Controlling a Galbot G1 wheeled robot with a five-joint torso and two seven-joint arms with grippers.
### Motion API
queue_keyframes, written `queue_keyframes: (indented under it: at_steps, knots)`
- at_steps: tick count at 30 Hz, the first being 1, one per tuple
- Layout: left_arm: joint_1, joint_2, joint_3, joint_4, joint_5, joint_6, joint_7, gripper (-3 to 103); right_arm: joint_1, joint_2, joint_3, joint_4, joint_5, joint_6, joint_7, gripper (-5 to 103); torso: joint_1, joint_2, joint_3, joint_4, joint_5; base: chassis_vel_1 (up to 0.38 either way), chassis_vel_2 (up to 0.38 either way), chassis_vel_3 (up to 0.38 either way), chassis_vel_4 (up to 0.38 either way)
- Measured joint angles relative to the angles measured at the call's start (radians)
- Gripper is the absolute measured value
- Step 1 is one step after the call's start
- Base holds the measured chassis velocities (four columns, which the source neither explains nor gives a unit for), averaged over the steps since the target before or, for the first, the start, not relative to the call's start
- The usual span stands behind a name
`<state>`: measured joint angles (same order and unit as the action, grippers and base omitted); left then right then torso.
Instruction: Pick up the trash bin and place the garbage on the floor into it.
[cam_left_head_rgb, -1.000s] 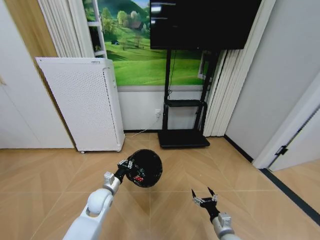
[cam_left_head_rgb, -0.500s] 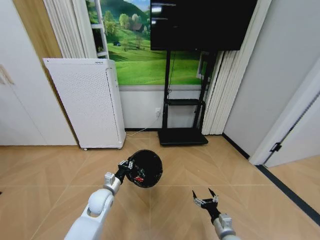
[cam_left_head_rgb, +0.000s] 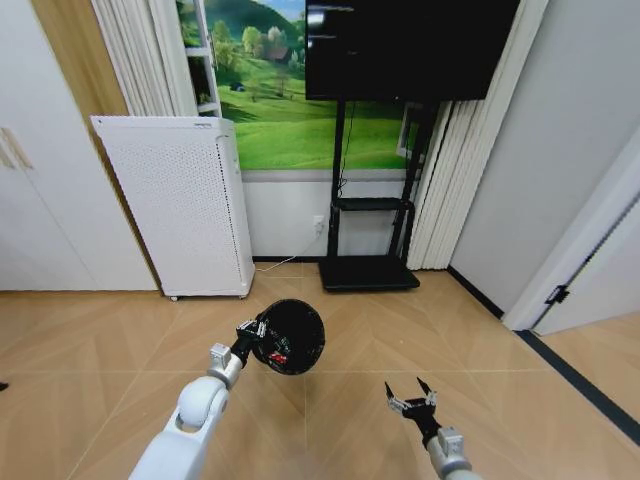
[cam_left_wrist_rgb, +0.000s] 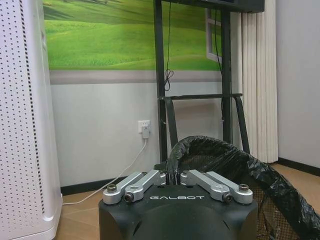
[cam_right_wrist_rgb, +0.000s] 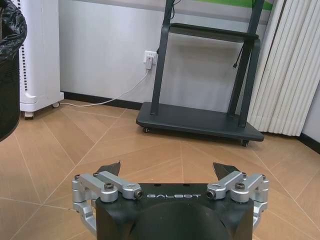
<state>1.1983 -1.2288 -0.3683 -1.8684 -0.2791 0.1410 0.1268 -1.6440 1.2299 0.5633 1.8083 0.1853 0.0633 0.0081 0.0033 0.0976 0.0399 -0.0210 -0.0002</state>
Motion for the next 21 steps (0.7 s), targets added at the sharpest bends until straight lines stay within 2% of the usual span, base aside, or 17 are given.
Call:
queue_keyframes:
  at_steps: [6, 8, 9, 11, 14, 17, 18, 21]
  knots:
    - [0.004, -0.007, -0.002, 0.001, 0.003, 0.000, -0.008, 7, 0.007, 0.001, -0.001, -0.012, 0.002, 0.023, -0.004, 100, 0.000, 0.000, 0.000, -0.0001, 0.0002, 0.000, 0.000, 0.000, 0.000]
    - [0.019, -0.029, -0.015, 0.005, 0.011, 0.000, -0.045, 7, 0.011, 0.004, -0.004, -0.021, 0.006, 0.042, -0.004, 100, 0.000, 0.000, 0.000, -0.0004, 0.0002, 0.000, 0.000, 0.000, 0.000]
    - [0.019, -0.029, -0.015, 0.005, 0.011, 0.000, -0.045, 7, 0.011, 0.004, -0.004, -0.021, 0.006, 0.042, -0.004, 100, 0.000, 0.000, 0.000, -0.0004, 0.0002, 0.000, 0.000, 0.000, 0.000]
    - [0.043, -0.074, -0.059, 0.016, 0.014, -0.005, -0.096, 7, 0.013, 0.007, -0.004, -0.026, 0.013, 0.050, -0.002, 100, 0.000, 0.000, 0.000, -0.0001, 0.0002, 0.000, 0.000, 0.000, 0.000]
    - [0.059, -0.101, -0.087, 0.019, 0.009, -0.011, -0.114, 7, 0.013, 0.005, -0.004, -0.027, 0.015, 0.052, -0.001, 100, 0.000, 0.000, 0.000, 0.0003, 0.0002, 0.000, 0.000, 0.000, 0.000]
    - [0.076, -0.146, -0.148, 0.038, -0.085, -0.017, -0.221, 7, 0.014, -0.001, -0.004, -0.035, 0.016, 0.056, -0.001, 100, 0.000, 0.000, 0.000, 0.0000, 0.0002, 0.000, 0.000, 0.000, 0.000]
    - [0.076, -0.146, -0.148, 0.038, -0.085, -0.017, -0.221, 7, 0.014, -0.001, -0.004, -0.035, 0.016, 0.056, -0.001, 100, 0.000, 0.000, 0.000, 0.0000, 0.0002, 0.000, 0.000, 0.000, 0.000]
    - [0.046, -0.155, -0.201, 0.080, -0.188, -0.018, -0.329, 7, 0.022, -0.004, -0.007, -0.036, 0.013, 0.050, -0.001, 100, 0.000, 0.000, 0.000, -0.0002, 0.0001, 0.000, 0.000, 0.000, 0.000]
